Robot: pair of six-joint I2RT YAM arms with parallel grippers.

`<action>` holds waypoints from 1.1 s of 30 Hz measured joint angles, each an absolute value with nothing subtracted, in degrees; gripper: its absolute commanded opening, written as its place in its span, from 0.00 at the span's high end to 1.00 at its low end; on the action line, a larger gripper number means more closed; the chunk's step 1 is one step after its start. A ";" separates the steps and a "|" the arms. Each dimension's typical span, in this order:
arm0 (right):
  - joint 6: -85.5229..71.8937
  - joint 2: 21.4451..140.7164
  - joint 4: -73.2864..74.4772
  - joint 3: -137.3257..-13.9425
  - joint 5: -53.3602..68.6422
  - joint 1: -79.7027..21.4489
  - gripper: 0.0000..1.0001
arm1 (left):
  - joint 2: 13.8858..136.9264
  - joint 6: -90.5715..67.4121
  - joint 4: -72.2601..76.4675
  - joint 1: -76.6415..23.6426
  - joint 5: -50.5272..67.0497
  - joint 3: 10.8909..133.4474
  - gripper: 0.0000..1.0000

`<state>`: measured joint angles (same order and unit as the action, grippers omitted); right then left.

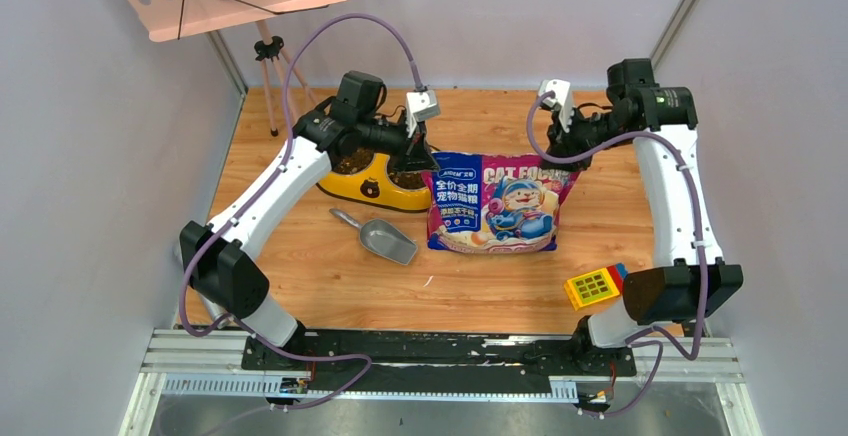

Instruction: Serve the pet food

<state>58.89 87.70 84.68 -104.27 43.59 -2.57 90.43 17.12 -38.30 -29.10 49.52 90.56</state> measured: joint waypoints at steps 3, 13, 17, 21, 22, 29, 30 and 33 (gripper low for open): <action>59.83 87.64 85.69 -105.08 43.18 -0.21 0.75 | 90.43 17.19 -38.35 -28.99 49.36 90.56 1.00; 62.78 87.42 87.37 -105.08 40.77 4.16 1.00 | 90.43 17.23 -38.87 -28.73 49.41 90.56 1.00; 64.40 87.48 88.60 -105.08 42.33 5.76 1.00 | 90.43 17.23 -38.70 -28.80 49.80 90.56 1.00; 65.84 87.55 89.38 -105.08 43.48 6.57 0.76 | 90.43 17.23 -38.74 -28.80 50.11 90.56 1.00; 66.24 87.55 89.65 -105.06 43.81 6.74 0.72 | 90.43 17.23 -38.74 -28.80 50.19 90.56 1.00; 67.85 86.41 90.26 -104.09 42.87 11.55 1.00 | 90.43 17.26 -39.24 -28.58 50.09 90.59 1.00; 67.85 86.30 90.17 -104.03 42.96 11.57 1.00 | 90.43 17.26 -39.31 -28.58 50.15 90.59 1.00; 67.90 86.13 90.17 -103.79 43.46 11.77 0.95 | 90.43 17.28 -39.48 -28.58 50.28 90.61 0.96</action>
